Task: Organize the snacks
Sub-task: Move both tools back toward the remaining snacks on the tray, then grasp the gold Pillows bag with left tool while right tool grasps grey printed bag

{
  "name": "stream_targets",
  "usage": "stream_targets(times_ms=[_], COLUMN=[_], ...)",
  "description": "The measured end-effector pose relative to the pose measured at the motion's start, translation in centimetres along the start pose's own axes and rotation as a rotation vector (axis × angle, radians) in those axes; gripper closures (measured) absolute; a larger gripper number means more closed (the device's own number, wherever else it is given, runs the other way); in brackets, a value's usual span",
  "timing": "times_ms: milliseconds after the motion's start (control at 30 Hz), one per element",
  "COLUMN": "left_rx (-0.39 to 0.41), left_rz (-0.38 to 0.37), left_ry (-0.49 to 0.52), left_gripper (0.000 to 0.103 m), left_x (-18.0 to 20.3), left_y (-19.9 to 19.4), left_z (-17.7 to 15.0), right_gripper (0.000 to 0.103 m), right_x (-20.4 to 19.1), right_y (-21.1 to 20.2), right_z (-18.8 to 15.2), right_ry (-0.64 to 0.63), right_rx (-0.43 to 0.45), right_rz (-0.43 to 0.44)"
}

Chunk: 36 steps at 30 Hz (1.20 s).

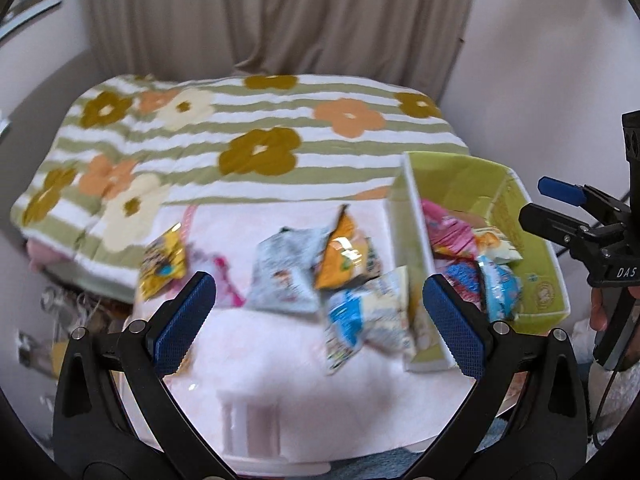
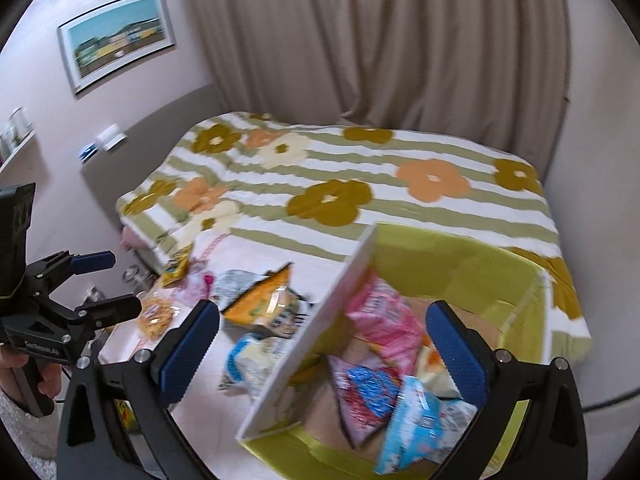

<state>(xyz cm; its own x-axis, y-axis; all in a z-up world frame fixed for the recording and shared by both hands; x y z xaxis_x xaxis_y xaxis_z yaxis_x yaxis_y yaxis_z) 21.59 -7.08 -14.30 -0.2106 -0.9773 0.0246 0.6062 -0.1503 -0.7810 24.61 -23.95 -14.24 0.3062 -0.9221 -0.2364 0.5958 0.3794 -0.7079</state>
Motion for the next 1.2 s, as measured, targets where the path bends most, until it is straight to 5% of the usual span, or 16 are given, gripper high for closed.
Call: stream_targets(times_ms=[367, 600, 800, 1200], left_rx=[-0.022, -0.083, -0.156, -0.291], left_rz=[0.085, 0.037, -0.007, -0.120], left_ry=[-0.130, -0.133, -0.023, 0.379], left_gripper=[0.000, 0.000, 0.000, 0.003], left_x=[-9.4, -15.5, -19.2, -22.4], left_y=[-1.0, 3.0, 8.1, 18.7], left_z=[-4.5, -4.2, -3.7, -4.9], right_gripper=[0.000, 0.000, 0.000, 0.000], right_x=[-7.4, -10.8, -13.0, -14.5], right_y=[5.1, 10.1, 14.6, 21.6], right_z=[0.0, -0.8, -1.8, -3.8], right_ry=[-0.102, 0.010, 0.108, 0.199], right_rx=[-0.064, -0.117, -0.175, -0.186], right_rz=[0.072, 0.039, 0.022, -0.131])
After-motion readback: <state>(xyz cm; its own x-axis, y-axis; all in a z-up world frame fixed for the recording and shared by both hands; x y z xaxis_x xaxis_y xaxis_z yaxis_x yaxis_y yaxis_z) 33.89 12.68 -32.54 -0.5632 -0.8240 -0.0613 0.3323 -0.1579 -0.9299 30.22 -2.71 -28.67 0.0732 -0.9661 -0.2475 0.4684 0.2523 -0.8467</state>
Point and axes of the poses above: each gripper's, at about its wrist camera, not at the fingertips, and y roughly the way its jaws point, x to its right, z to its top, the point moved 8 cm from there along y, roughly the way its jaws point, and after that the axes turned 7 degrees about y, right-handed, at the moved point
